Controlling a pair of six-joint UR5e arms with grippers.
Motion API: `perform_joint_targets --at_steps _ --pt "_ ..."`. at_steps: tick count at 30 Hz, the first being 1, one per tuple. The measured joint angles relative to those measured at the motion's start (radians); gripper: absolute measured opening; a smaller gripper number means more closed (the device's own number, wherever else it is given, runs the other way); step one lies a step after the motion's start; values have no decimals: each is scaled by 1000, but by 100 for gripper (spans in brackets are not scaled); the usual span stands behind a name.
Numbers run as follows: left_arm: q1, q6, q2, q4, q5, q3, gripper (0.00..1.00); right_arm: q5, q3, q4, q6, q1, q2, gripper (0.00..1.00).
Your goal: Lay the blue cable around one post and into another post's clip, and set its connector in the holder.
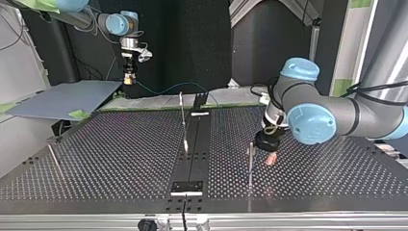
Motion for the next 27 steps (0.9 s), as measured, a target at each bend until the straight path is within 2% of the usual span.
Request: perform_joint_targets --at_steps 6,16,27 --pt "-5 -12 3 -1 21 0 100 0 0 0 0 -2 2 0" --pt "-16 3 38 -10 8 -3 100 0 -1 -1 0 -3 2 0" --pt "-26 37 74 -9 -9 -74 100 0 -1 -1 2 -4 4 0"
